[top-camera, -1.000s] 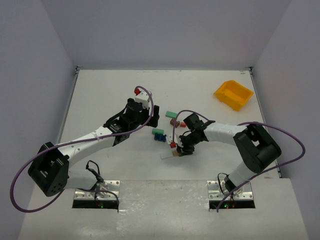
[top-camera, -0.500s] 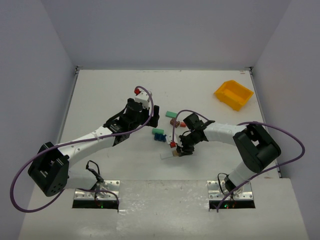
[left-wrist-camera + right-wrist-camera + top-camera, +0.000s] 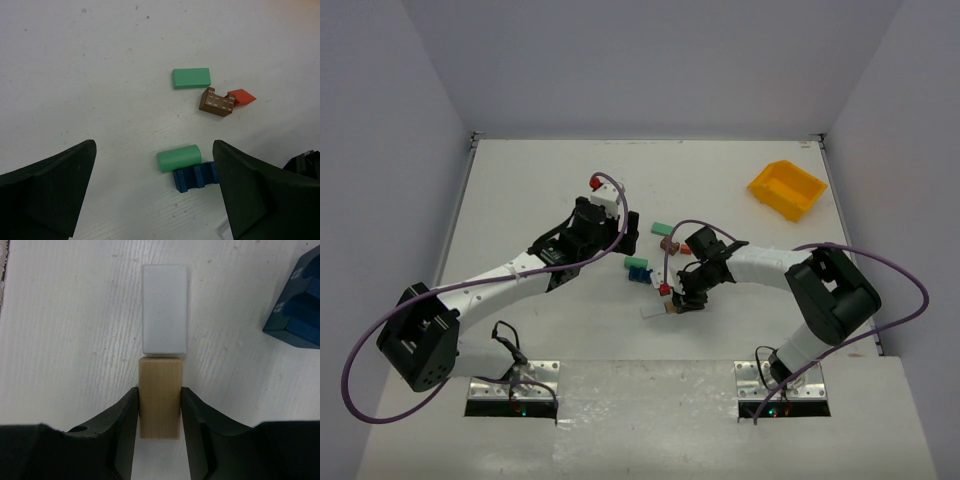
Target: Build the wood block tower
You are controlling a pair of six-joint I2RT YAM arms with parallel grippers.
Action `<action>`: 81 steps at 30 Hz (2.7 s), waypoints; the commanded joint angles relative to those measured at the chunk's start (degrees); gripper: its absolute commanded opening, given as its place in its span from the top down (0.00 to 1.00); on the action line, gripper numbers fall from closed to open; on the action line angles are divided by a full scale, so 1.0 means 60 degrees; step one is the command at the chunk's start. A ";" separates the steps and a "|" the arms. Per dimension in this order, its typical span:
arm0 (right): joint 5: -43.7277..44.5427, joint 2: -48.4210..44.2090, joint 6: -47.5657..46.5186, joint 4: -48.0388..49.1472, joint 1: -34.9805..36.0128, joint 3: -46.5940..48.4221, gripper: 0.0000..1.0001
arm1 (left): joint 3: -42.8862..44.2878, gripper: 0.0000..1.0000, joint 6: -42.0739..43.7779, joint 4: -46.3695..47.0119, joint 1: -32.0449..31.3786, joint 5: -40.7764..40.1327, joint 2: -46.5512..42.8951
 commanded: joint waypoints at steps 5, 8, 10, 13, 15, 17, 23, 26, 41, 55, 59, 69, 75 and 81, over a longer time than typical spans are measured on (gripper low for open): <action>0.0398 0.0400 -0.0095 -0.0461 0.0156 0.0120 0.57 | 0.0396 0.00 0.0070 0.0223 -0.0116 -0.0022 0.0020; 0.0427 0.0394 -0.0062 -0.0418 0.0144 0.0117 0.57 | 0.0396 0.00 0.0077 0.0223 -0.0116 -0.0006 0.0023; 0.0477 0.0410 -0.0035 -0.0352 0.0156 0.0111 0.56 | 0.0402 0.00 0.0071 0.0218 -0.0122 -0.0001 0.0034; 0.0513 0.0446 0.0010 -0.0313 0.0156 0.0135 0.56 | 0.0426 0.00 0.0078 0.0209 -0.0131 0.0088 0.0034; 0.0525 0.0422 0.0022 -0.0252 0.0156 0.0111 0.55 | 0.0414 0.00 0.0066 0.0209 -0.0143 0.0064 0.0046; 0.0558 0.0382 0.0022 -0.0198 0.0145 0.0068 0.55 | 0.0411 0.00 0.0066 0.0209 -0.0150 0.0008 0.0039; 0.0682 0.0307 0.0012 -0.0090 0.0156 -0.0017 0.59 | 0.0401 0.00 0.0081 0.0209 -0.0175 -0.0032 0.0044; 0.0673 0.0302 -0.0023 -0.0143 0.0156 0.0034 0.61 | 0.0394 0.00 0.0053 0.0209 -0.0177 -0.0047 0.0049; 0.0413 0.0326 -0.0197 -0.0411 0.0156 0.0193 0.66 | 0.0435 0.00 0.0086 0.0194 -0.0175 -0.0082 0.0151; 0.0413 0.0390 -0.0116 -0.0256 0.0147 0.0243 0.67 | 0.0493 0.00 0.0118 0.0180 -0.0189 -0.0061 0.0181; 0.0329 0.0348 -0.0137 -0.0297 0.0156 0.0265 0.67 | 0.0514 0.00 0.0124 0.0180 -0.0189 -0.0074 0.0193; 0.0220 0.0372 -0.0121 -0.0344 0.0153 0.0354 0.68 | 0.0572 0.00 0.0081 0.0150 -0.0192 -0.0120 0.0345; 0.0108 0.0332 -0.0181 -0.0413 0.0156 0.0382 0.71 | 0.0559 0.00 0.0094 0.0150 -0.0189 -0.0092 0.0384; 0.0018 0.0284 -0.0146 -0.0412 0.0170 0.0413 0.73 | 0.0558 0.00 0.0095 0.0150 -0.0189 -0.0093 0.0371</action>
